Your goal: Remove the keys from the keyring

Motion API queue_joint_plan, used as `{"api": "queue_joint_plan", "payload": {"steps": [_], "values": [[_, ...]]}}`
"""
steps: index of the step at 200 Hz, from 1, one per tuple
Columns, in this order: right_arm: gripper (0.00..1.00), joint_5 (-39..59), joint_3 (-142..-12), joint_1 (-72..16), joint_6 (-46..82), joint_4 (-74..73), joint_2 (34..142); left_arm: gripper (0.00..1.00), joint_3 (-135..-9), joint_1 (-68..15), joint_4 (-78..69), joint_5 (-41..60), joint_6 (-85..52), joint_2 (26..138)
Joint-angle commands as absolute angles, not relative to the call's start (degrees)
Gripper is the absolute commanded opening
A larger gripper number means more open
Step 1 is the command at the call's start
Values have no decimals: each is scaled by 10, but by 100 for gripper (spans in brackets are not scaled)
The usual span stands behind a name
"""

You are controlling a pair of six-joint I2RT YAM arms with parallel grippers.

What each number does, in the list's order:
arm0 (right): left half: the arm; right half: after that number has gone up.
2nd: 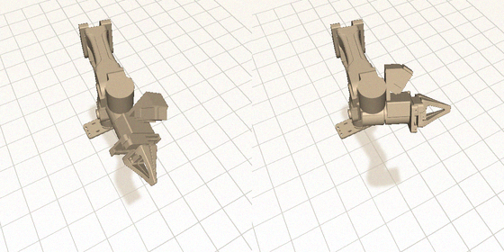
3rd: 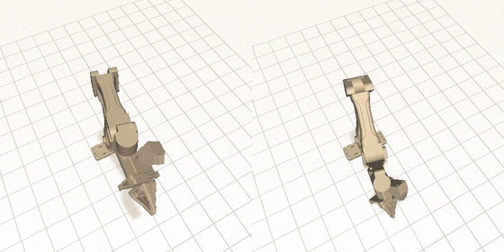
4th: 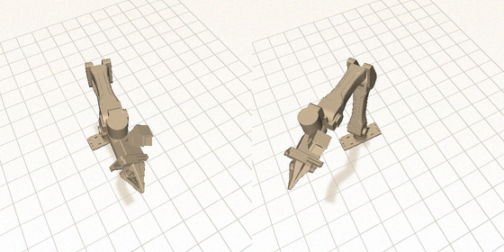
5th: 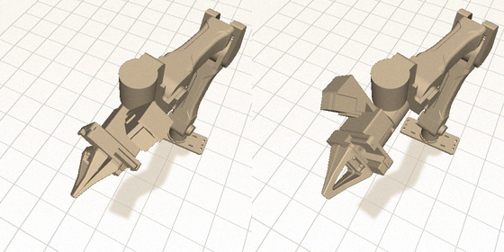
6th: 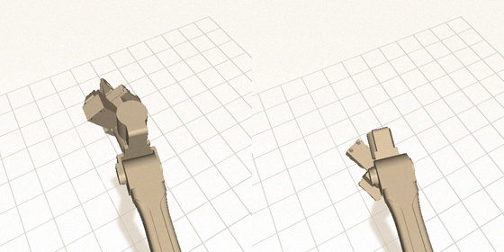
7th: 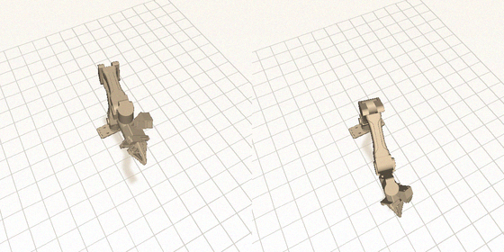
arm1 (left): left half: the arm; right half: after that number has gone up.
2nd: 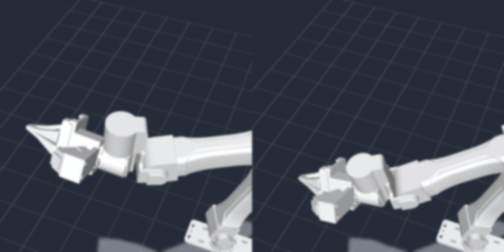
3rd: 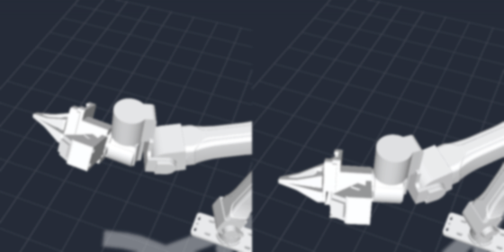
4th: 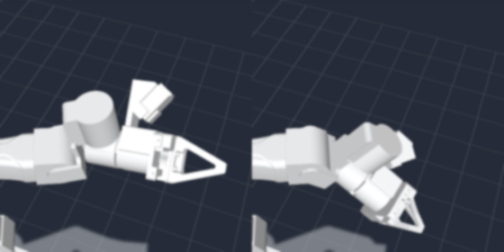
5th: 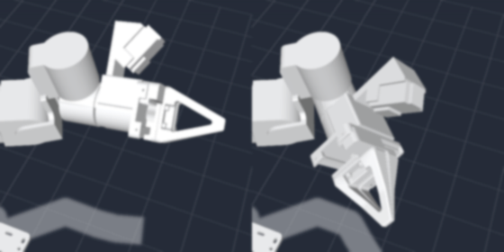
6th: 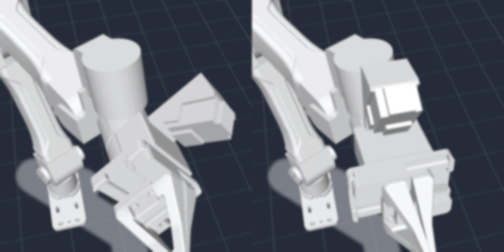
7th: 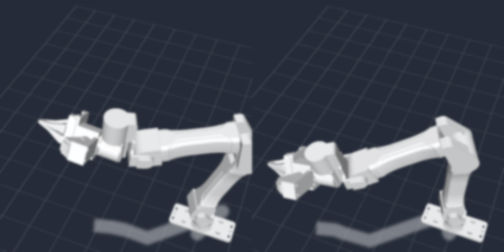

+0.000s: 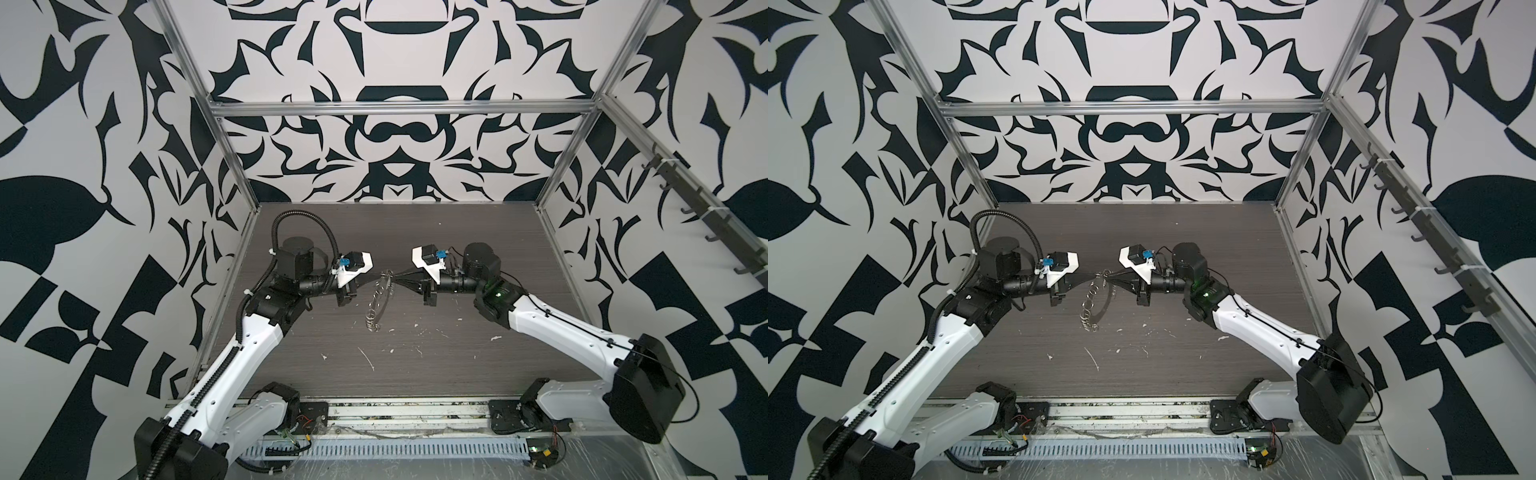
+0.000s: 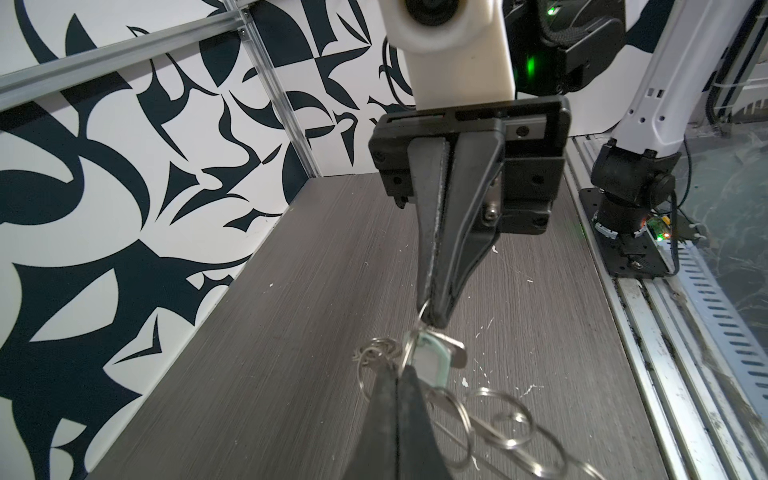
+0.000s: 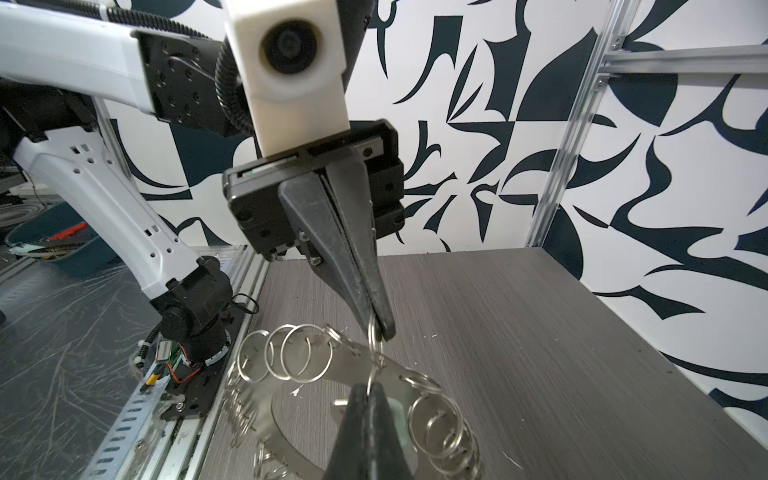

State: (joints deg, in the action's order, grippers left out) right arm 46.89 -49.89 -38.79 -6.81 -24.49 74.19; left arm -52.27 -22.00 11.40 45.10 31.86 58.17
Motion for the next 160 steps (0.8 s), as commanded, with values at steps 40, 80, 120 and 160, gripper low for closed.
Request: {"api": "queue_joint_plan", "payload": {"steps": [40,80,120,160], "values": [[0,520,-527,-405,-122,-230,725,0,-564,-215,143,405,286,594],[0,546,-553,-408,-161,-177,727,0,-567,-215,158,419,302,595],[0,559,-580,-412,-202,-121,728,0,-576,-215,172,428,307,604],[0,565,-606,-422,-239,-74,731,0,-590,-215,195,437,308,616]]}}
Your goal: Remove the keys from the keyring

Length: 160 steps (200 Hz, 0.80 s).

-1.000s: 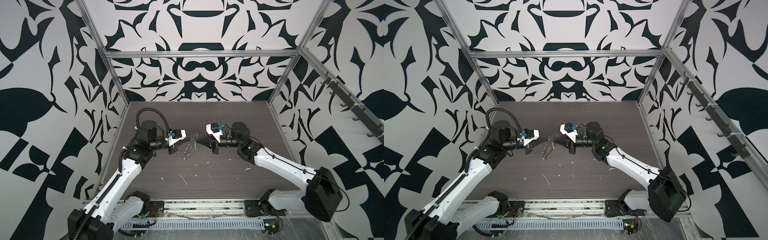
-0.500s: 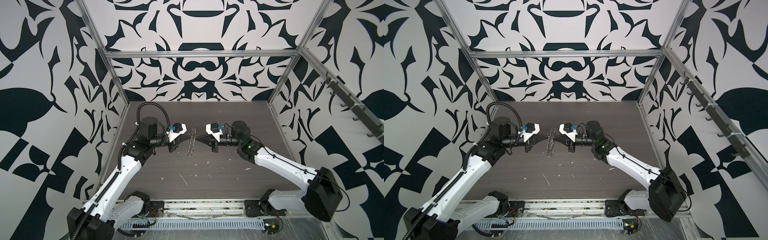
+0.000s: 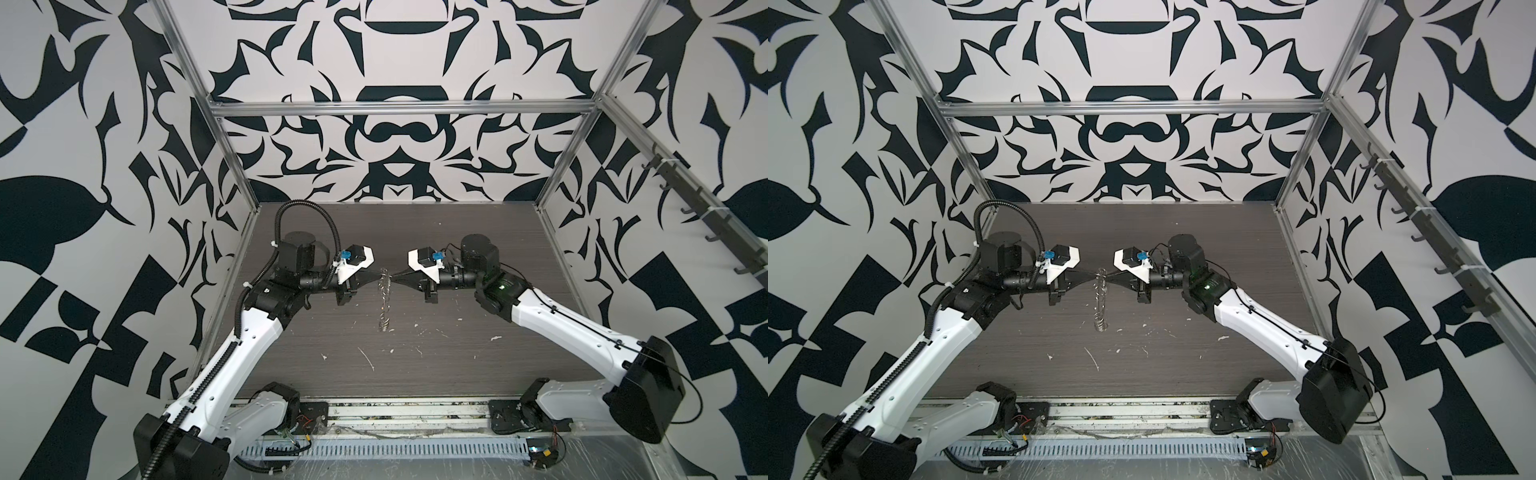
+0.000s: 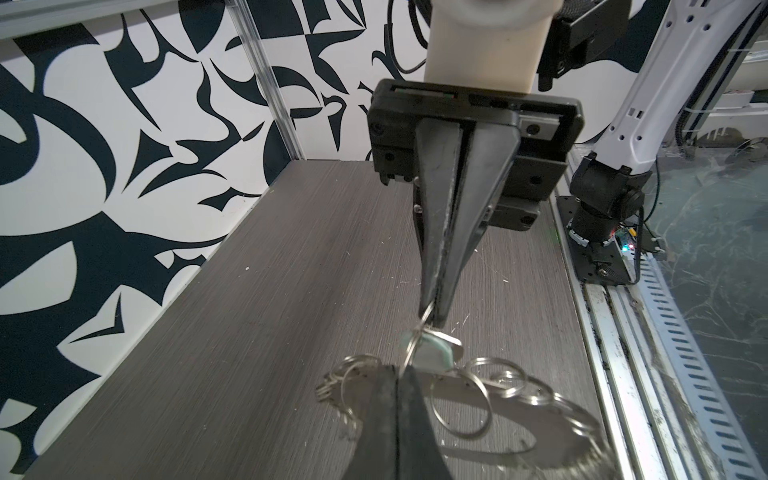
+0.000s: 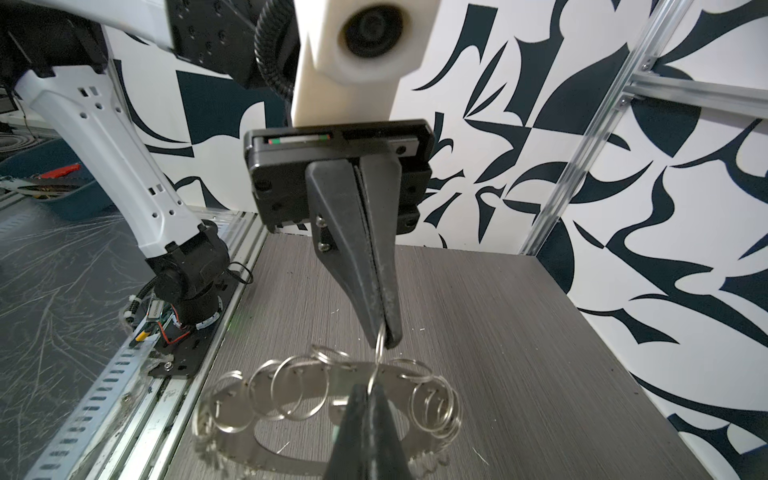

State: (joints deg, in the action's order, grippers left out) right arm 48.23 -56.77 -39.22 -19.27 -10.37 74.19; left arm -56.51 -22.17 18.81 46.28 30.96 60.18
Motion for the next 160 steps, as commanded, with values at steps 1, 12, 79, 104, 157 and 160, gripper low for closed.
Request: {"api": "queue_joint_plan", "payload": {"steps": [1,12,79,104,157,160], "values": [[0,564,-607,-422,-240,-74,731,0,-590,-215,195,437,308,617],[0,568,-612,-424,-245,-66,732,0,-592,-215,200,438,308,619],[0,576,-640,-430,-274,-28,742,0,-601,-217,220,447,326,620],[0,583,-653,-431,-280,-18,750,0,-610,-218,231,448,331,624],[0,592,-678,-433,-301,11,762,0,-613,-220,237,451,343,625],[0,593,-680,-433,-304,15,762,0,-612,-220,237,451,345,626]]}}
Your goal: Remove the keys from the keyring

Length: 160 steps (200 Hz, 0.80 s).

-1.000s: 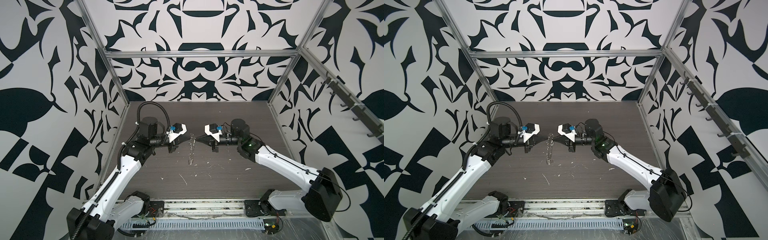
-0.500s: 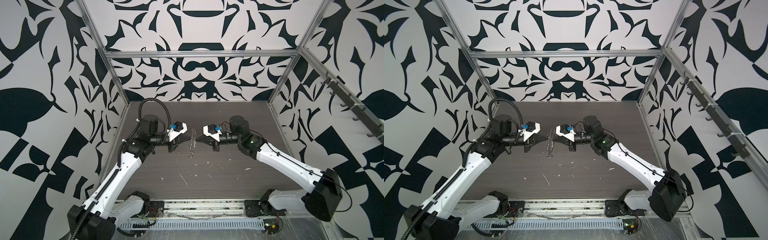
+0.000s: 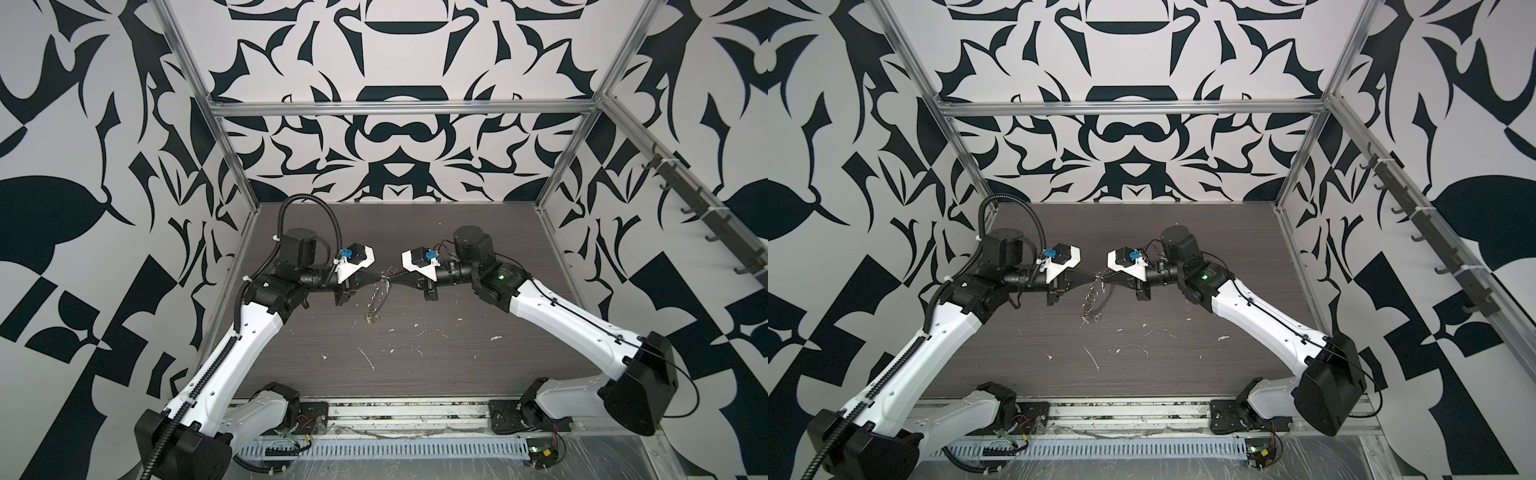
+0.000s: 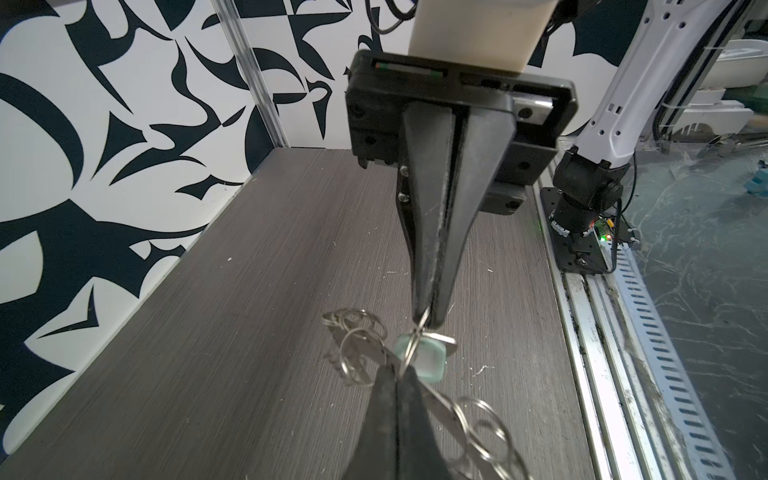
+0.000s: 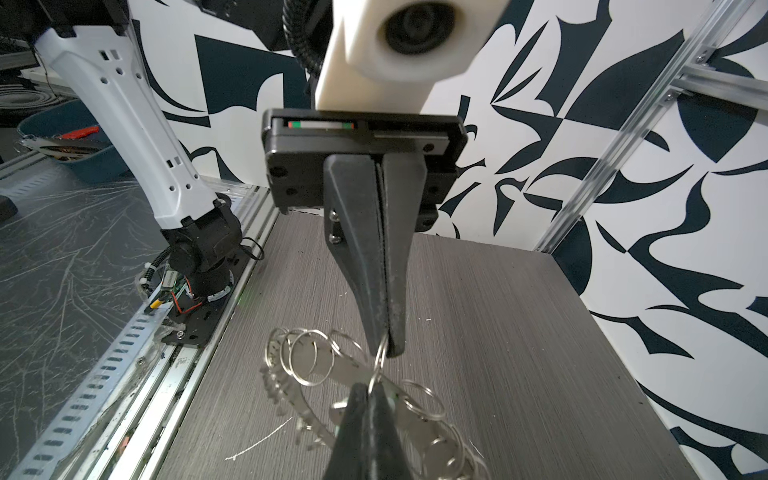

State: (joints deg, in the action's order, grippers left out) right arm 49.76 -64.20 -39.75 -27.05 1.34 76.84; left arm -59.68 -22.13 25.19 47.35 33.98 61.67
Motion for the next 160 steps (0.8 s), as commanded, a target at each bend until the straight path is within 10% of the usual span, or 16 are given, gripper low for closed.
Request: {"api": "queue_joint_plan", "payload": {"steps": [1,160], "values": [[0,593,-681,-433,-305,17,763,0,-612,-221,237,451,346,626],[0,471,-866,-440,-589,421,805,0,-629,-220,275,464,439,617]]}}
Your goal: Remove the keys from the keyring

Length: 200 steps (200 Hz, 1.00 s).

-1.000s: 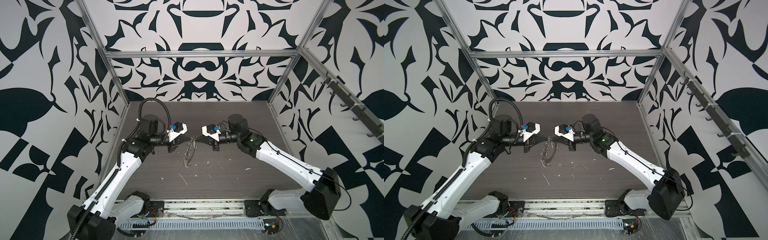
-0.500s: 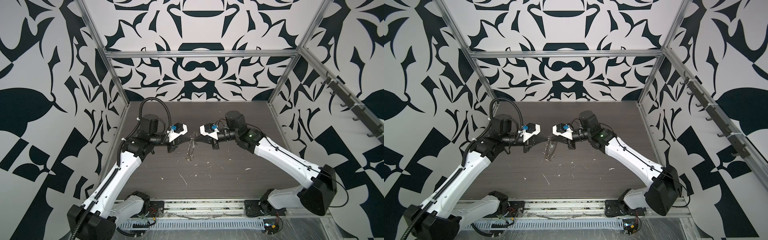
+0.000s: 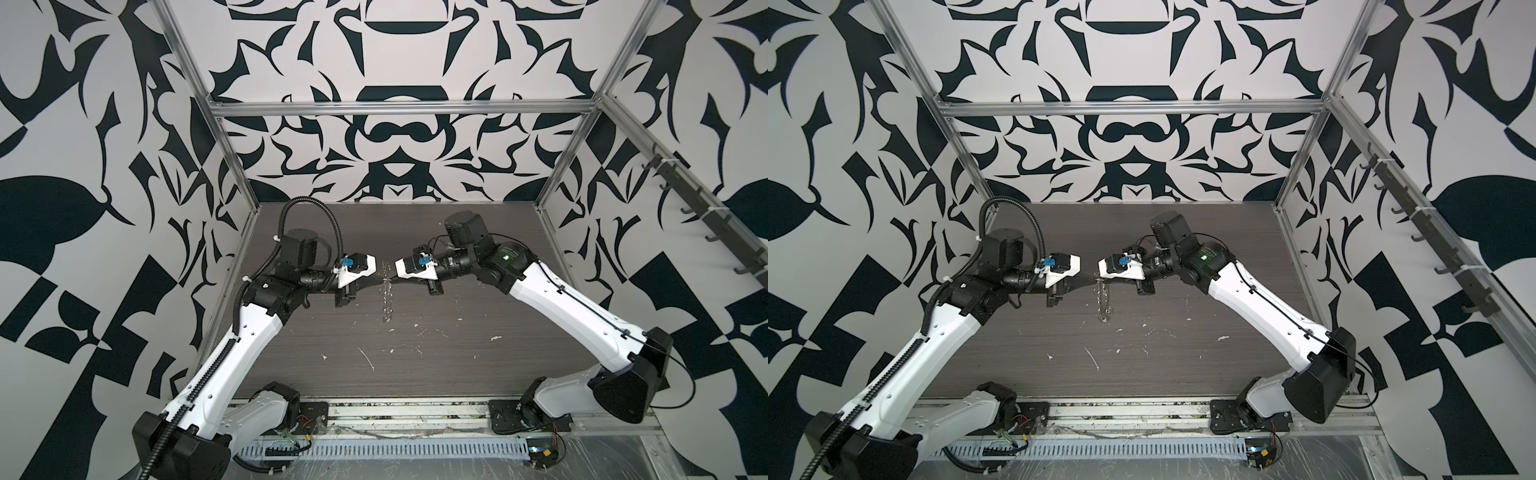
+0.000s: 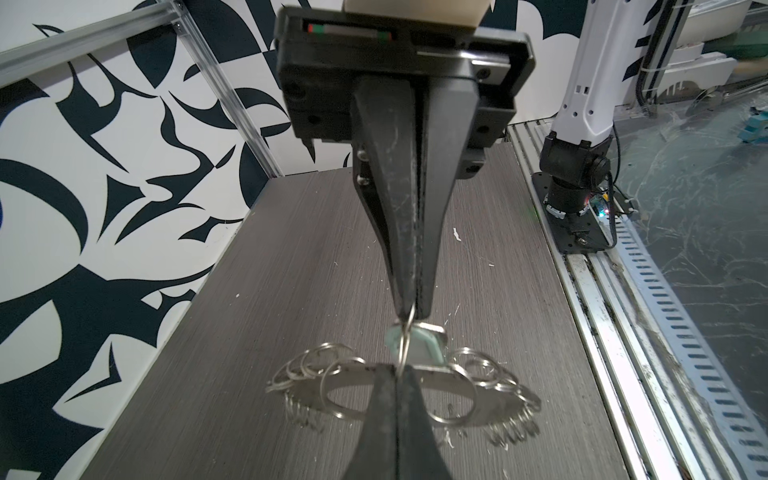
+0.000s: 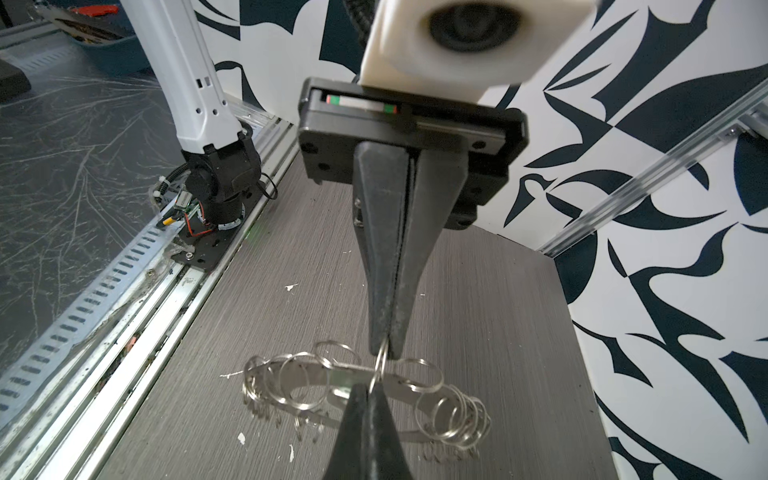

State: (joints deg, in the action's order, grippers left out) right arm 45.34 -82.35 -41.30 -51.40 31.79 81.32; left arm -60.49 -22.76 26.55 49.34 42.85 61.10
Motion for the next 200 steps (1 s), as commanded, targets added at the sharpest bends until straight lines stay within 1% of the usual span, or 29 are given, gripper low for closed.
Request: {"api": "queue_joint_plan", "payload": {"steps": [1,29,58,99,155,200], "values": [[0,469,-868,-441,-591,424,805,0,-630,-220,276,464,439,617],[0,450,-887,-446,-606,454,812,0,-633,-220,282,463,443,618],[0,404,-911,-457,-634,497,822,0,-638,-221,286,464,444,618],[0,371,-936,-465,-653,515,828,0,-647,-220,292,474,449,622],[0,280,-985,-497,-704,554,850,0,-655,-220,295,480,452,623],[0,175,-992,-536,-767,548,847,0,-670,-220,298,475,452,630]]}}
